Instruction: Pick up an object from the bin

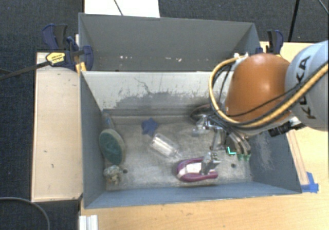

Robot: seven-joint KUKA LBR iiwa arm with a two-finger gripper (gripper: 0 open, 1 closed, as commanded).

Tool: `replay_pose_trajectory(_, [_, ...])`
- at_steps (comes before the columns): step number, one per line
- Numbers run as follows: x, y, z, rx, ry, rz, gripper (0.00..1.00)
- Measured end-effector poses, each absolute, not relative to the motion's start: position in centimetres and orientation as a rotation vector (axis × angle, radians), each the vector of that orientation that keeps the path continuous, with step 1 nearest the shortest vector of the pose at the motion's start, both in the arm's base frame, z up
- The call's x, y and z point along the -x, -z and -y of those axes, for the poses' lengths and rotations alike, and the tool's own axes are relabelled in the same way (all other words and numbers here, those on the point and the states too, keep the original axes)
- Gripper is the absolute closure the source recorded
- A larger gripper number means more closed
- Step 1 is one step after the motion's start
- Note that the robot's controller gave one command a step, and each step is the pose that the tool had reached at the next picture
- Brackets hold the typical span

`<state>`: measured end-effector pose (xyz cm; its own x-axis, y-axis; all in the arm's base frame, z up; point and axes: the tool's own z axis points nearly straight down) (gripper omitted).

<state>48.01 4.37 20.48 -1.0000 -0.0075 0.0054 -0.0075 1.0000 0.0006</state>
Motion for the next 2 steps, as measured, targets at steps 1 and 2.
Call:
replay_pose_trajectory(1, [-49.19,-7.47,-2.96,-0.306,0.001,3.129,0.00])
replay_pose_trajectory(2, [-49.37,-7.77,-3.03,-0.301,0.001,3.135,1.00])
